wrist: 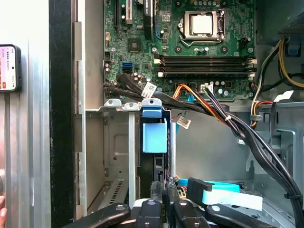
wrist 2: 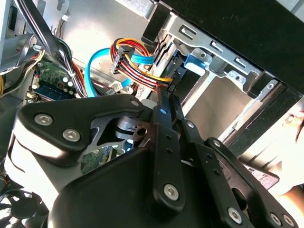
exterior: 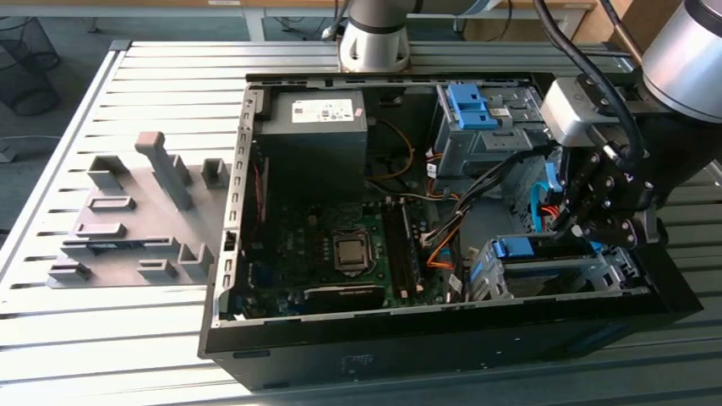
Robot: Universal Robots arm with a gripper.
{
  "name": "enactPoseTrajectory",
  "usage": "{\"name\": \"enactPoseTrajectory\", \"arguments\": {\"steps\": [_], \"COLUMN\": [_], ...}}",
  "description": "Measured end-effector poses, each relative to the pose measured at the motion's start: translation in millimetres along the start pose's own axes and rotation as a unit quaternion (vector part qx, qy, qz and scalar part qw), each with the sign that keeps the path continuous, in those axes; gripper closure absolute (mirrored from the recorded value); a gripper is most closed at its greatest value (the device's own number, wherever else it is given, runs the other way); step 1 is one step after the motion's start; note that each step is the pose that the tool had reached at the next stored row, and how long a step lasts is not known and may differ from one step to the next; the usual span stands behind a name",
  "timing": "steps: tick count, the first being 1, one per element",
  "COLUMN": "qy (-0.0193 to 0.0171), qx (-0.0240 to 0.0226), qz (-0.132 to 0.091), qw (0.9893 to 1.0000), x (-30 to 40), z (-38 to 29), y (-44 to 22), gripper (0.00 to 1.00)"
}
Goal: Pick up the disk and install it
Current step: 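Insert the first disk wire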
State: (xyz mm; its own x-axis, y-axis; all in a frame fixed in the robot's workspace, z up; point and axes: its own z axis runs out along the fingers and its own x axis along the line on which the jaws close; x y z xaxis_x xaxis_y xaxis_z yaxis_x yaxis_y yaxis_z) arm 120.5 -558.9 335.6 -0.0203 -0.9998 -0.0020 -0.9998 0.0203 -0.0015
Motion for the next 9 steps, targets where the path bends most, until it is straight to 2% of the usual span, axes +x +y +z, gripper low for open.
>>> {"name": "enactPoseTrajectory", "arguments": {"steps": [9], "qy": [-0.0003], "qx": [0.0], "qz": [0.002], "qw": [1.0], "x": [0.3], "z": [3.5], "y": [0.0], "gripper": [0.84]}}
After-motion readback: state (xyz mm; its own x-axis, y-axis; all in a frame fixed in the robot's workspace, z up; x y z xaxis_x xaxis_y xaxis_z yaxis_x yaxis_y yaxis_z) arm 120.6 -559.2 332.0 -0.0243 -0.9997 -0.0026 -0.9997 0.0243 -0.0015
